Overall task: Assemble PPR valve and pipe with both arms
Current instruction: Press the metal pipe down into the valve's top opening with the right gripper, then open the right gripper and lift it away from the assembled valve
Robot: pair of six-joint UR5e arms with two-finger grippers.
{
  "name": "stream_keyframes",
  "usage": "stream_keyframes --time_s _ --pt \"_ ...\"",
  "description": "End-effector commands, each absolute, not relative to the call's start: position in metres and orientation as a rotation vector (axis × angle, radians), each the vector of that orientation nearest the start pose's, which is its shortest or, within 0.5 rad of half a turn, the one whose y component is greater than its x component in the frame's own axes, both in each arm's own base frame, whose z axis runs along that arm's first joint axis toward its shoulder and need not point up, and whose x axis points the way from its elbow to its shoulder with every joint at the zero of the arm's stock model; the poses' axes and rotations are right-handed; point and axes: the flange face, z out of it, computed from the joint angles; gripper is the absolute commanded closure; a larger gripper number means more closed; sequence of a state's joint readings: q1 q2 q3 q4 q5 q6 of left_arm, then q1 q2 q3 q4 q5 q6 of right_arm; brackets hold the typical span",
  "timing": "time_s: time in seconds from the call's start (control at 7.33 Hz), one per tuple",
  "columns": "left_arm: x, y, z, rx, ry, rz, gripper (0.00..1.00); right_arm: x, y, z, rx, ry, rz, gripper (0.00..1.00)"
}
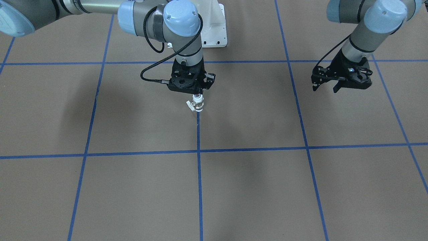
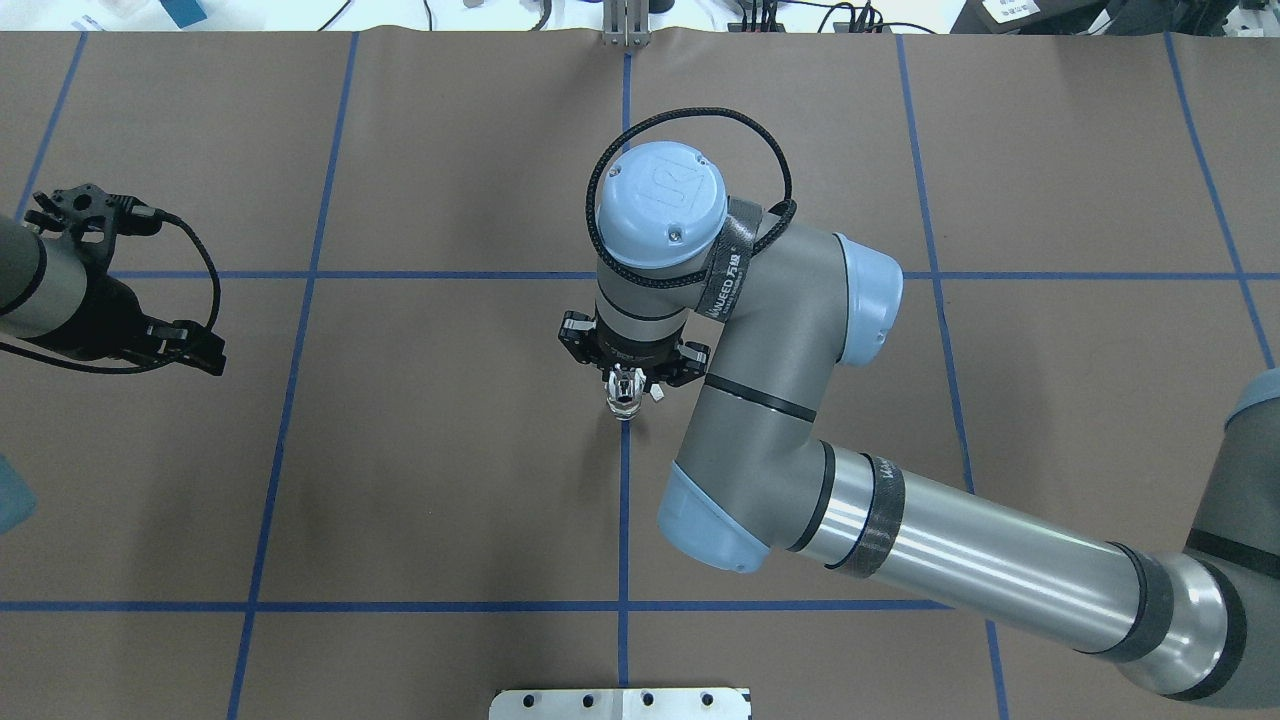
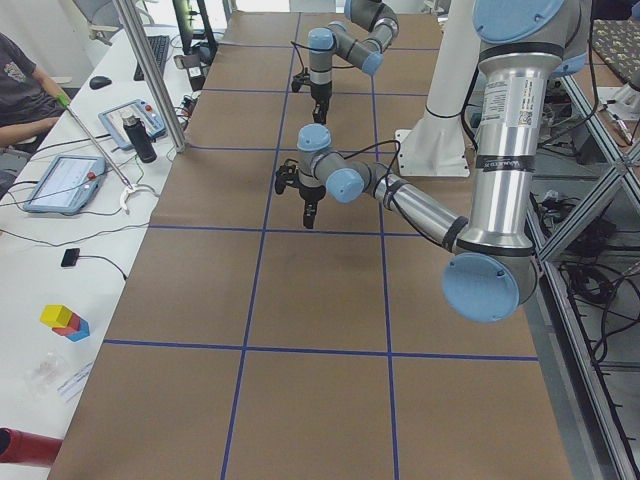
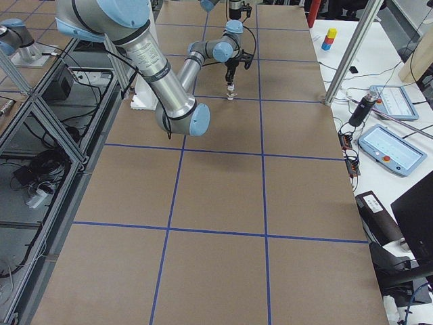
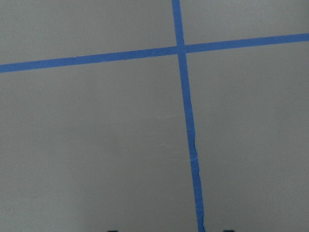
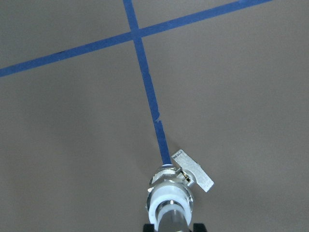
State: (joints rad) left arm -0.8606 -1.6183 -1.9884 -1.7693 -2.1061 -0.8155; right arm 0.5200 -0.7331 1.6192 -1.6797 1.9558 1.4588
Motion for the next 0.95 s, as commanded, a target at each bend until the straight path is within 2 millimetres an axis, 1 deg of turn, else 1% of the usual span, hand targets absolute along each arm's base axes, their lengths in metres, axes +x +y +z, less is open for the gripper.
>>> stream_keyframes --time_s 0.0,0.14,0.27,0.41,0.55,0.68,0.82 --pt "0.265 -0.434 0.417 0.112 0.819 0.078 0.21 -0.560 -0.431 0.138 -0.109 -0.845 0.235 0.32" --pt "0.264 -0.434 0.416 0.113 0.820 0.078 0.21 -0.560 -0.431 0.138 -0.109 -0.845 0.235 0.31" --pt "0.264 -0.434 0.415 0.114 0.821 0.077 0.21 -0.559 -0.432 0.137 -0.110 -0.847 0.240 0.17" --pt "0.264 -0.433 0.414 0.111 0.822 0.076 0.21 -0.552 -0.429 0.130 -0.104 -0.864 0.241 0.01" --pt "0.263 -0.433 0.414 0.113 0.822 0.075 0.21 -0.530 -0.423 0.133 -0.093 -0.889 0.243 0.01" --pt "0.261 -0.432 0.415 0.097 0.833 0.080 0.21 -0.489 -0.403 0.162 -0.079 -0.904 0.235 0.01" --pt "0.246 -0.437 0.415 0.083 0.861 0.068 0.21 -0.453 -0.397 0.194 -0.068 -0.897 0.247 0.01"
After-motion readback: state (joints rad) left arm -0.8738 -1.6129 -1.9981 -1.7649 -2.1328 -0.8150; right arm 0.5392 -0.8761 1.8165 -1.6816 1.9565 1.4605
